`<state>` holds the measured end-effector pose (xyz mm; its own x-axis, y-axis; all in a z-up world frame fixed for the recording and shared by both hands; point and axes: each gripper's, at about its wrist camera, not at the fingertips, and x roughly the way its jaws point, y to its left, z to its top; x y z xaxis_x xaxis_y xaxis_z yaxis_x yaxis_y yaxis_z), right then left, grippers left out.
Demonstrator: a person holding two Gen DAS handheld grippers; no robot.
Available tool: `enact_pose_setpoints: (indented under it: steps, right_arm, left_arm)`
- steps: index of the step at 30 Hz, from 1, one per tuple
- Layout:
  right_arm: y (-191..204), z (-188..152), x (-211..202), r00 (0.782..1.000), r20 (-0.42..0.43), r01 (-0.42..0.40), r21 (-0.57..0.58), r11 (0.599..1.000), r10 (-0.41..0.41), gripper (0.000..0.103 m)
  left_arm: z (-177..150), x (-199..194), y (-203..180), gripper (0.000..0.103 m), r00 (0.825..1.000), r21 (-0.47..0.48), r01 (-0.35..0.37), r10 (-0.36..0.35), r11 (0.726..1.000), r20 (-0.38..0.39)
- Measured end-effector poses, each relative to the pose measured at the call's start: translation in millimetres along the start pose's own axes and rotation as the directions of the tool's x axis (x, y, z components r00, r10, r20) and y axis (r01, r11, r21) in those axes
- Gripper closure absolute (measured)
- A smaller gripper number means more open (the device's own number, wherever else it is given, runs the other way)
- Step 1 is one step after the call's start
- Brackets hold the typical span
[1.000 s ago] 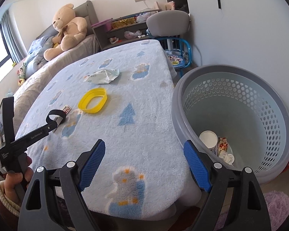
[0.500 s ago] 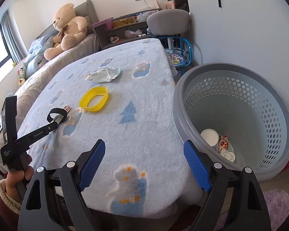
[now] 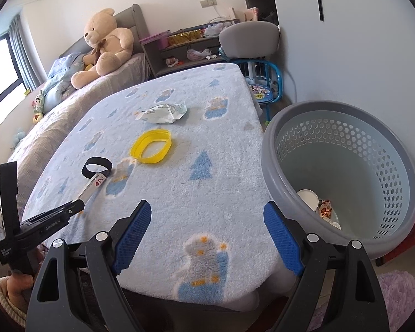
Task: Collect trash
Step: 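Grasp the small wrapper under the black band with the left gripper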
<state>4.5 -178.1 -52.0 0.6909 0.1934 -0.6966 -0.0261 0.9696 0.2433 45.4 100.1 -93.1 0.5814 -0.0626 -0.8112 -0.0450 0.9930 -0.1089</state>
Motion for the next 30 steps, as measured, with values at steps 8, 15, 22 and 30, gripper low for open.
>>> enact_pose_setpoints:
  steps: [8,15,22,30]
  right_arm:
    - [27.5,-2.0,10.7,0.999,-0.019,-0.042,-0.044,0.998,0.041,0.021]
    - [70.5,9.9,34.6,0.993,-0.029,-0.116,-0.108,0.987,0.114,0.021]
    - [91.5,31.1,74.5,0.995,-0.052,-0.096,-0.122,0.988,0.090,0.021]
    - [95.1,46.5,110.9,0.995,-0.091,-0.044,-0.109,0.993,0.034,0.018]
  left_arm:
    - [-18.1,-31.7,19.5,0.084,1.000,-0.004,-0.006,0.007,1.000,0.025]
    - [-5.5,-60.3,48.1,0.084,0.994,-0.052,-0.025,0.030,0.998,0.101]
    - [5.7,-70.4,75.4,0.085,0.990,-0.099,-0.040,0.053,0.994,0.133]
    - [18.2,-73.8,93.5,0.086,0.986,-0.122,-0.037,0.056,0.992,0.157]
